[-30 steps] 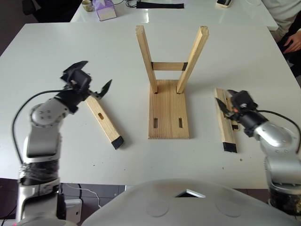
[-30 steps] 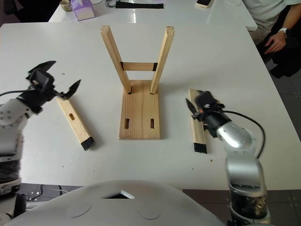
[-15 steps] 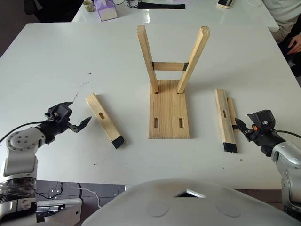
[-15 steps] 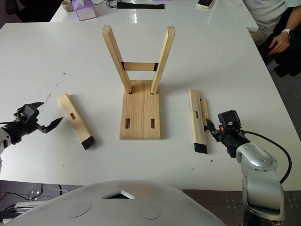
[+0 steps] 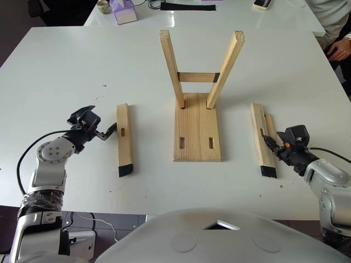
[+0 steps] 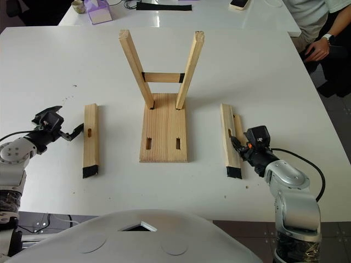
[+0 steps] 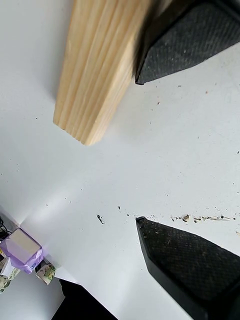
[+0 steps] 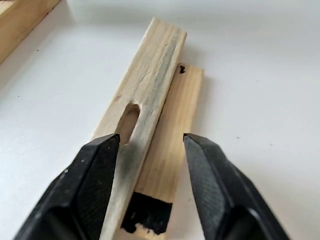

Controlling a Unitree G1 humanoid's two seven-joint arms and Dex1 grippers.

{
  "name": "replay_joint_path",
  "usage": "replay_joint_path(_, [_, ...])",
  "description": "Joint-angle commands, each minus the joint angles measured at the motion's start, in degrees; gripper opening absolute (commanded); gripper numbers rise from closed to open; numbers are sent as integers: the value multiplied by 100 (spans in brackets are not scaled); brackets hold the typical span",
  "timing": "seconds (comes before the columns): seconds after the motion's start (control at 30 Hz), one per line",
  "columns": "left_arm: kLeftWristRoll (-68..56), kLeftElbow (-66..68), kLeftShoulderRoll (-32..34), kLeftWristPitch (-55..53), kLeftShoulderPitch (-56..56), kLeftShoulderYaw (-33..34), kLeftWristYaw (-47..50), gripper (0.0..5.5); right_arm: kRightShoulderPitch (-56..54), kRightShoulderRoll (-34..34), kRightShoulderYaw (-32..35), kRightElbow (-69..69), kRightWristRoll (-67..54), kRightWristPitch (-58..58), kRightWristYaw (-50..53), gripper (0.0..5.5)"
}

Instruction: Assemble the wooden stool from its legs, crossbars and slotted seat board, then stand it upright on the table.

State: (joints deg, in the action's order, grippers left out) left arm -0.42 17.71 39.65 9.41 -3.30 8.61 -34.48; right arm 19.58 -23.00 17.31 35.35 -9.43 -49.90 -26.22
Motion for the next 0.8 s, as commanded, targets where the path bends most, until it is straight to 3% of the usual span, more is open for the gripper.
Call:
replay_joint_path(0.03, [34,-171,-125,-136,-329,-49,120,492,-211,-118,311,-50,-245,-86,32,236])
replay_joint_path(0.5, [-12,-439,-367,-364,-342,-217,254,492,464,-39,-562,-713,77,927,202,236])
replay_joint_path(0.8, [11,-424,-433,-394,-325,-302,284,492,365,-4,-624,-843,17,1106,332,236])
